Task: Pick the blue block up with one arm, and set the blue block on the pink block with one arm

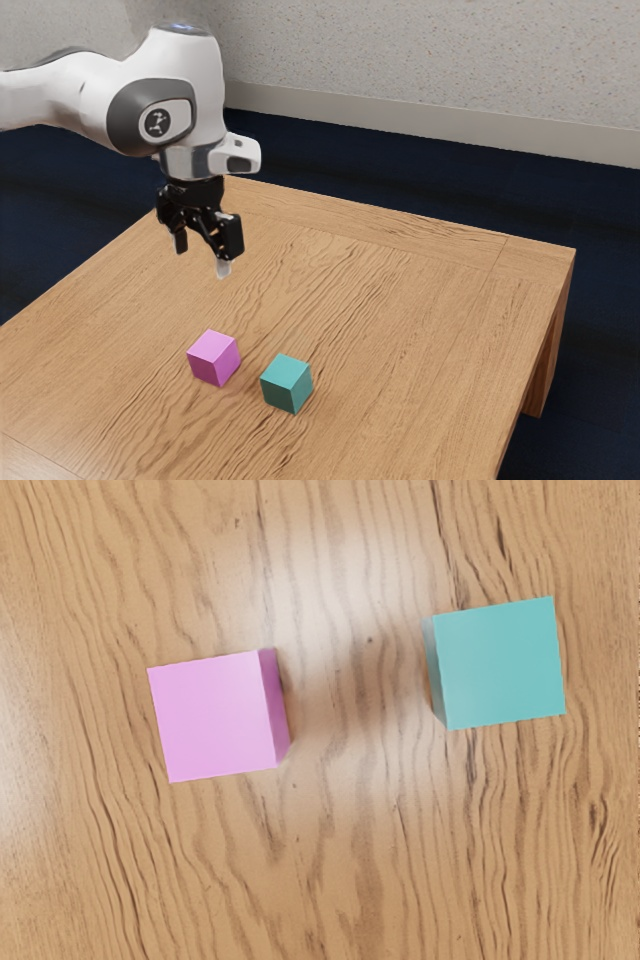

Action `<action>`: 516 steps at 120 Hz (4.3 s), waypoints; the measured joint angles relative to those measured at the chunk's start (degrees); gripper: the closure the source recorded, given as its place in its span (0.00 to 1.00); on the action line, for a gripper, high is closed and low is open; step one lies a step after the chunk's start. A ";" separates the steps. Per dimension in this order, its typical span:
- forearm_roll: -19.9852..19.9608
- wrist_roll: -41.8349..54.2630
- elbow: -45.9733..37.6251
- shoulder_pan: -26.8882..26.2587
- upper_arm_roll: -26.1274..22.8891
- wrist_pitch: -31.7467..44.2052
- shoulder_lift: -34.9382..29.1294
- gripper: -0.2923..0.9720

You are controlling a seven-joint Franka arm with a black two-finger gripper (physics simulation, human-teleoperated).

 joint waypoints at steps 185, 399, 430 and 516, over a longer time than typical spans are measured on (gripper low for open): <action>-4.32 -4.53 -15.59 -1.25 -4.81 38.42 21.22 0.39; 2.17 2.73 -14.49 2.55 5.26 27.74 12.51 0.52; 1.90 4.09 -14.51 3.30 5.78 27.06 12.41 0.37; 1.34 6.14 2.08 1.00 4.58 14.07 1.38 0.24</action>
